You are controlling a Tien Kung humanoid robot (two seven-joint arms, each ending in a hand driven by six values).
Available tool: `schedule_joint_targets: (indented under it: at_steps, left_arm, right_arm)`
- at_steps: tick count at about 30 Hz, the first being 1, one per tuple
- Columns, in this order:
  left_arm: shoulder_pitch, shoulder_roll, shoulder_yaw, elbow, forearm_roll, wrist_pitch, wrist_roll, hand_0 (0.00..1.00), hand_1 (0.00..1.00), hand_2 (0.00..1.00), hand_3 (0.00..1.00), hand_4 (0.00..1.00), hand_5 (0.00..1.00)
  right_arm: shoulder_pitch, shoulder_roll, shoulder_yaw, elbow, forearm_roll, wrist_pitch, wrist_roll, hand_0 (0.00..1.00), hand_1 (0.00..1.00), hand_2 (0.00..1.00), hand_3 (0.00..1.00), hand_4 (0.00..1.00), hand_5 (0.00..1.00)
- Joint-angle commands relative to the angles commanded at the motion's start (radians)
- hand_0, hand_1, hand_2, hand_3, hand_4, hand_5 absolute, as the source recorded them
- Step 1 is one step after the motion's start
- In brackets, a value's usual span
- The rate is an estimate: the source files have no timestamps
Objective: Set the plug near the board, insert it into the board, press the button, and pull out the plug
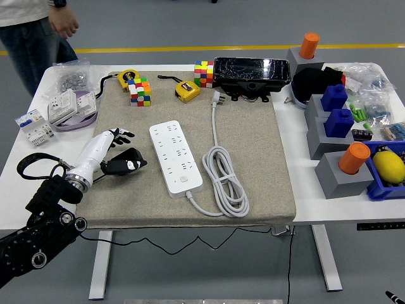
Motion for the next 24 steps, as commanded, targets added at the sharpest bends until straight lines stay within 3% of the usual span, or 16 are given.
schedule_joint_targets:
  at_steps: [7, 8, 9, 13, 14, 15, 24]
  left_arm:
    - [0.017, 0.005, -0.024, -0.081, -0.052, 0.073, -0.109, 0.636, 0.72, 0.721, 0.73, 0.998, 0.376]
    - [0.022, 0.007, -0.031, -0.102, -0.081, 0.085, -0.135, 0.636, 0.72, 0.721, 0.73, 0.998, 0.376]
    - [0.026, 0.008, -0.034, -0.113, -0.105, 0.091, -0.149, 0.62, 0.703, 0.694, 0.712, 0.987, 0.442]
    - [0.042, 0.012, -0.057, -0.156, -0.221, 0.11, -0.204, 0.62, 0.703, 0.694, 0.712, 0.987, 0.442]
    - [0.045, 0.013, -0.063, -0.162, -0.247, 0.11, -0.21, 0.62, 0.703, 0.694, 0.712, 0.987, 0.442]
    - [0.049, 0.013, -0.072, -0.166, -0.271, 0.111, -0.215, 0.606, 0.688, 0.657, 0.642, 0.903, 0.432]
    - [0.069, 0.016, -0.141, -0.181, -0.283, 0.105, -0.219, 0.603, 0.688, 0.658, 0.63, 0.89, 0.429]
  right_arm:
    - [0.0, 0.001, -0.001, 0.0, 0.0, 0.0, 0.0, 0.569, 0.663, 0.677, 0.603, 0.974, 0.491]
    - [0.0, 0.001, -0.001, 0.001, 0.0, 0.0, 0.0, 0.569, 0.663, 0.677, 0.603, 0.974, 0.491]
    - [0.0, 0.001, -0.001, 0.001, -0.001, 0.0, 0.0, 0.569, 0.664, 0.677, 0.601, 0.974, 0.49]
    - [-0.001, 0.001, -0.002, 0.0, -0.001, 0.0, 0.001, 0.569, 0.664, 0.677, 0.601, 0.974, 0.49]
    - [-0.001, 0.001, -0.002, 0.0, -0.001, 0.0, 0.001, 0.569, 0.664, 0.677, 0.601, 0.974, 0.49]
    - [-0.001, 0.001, -0.002, 0.0, 0.0, 0.001, 0.001, 0.569, 0.664, 0.677, 0.603, 0.974, 0.491]
    - [0.002, 0.001, 0.002, 0.0, -0.001, 0.001, 0.0, 0.569, 0.664, 0.677, 0.603, 0.974, 0.491]
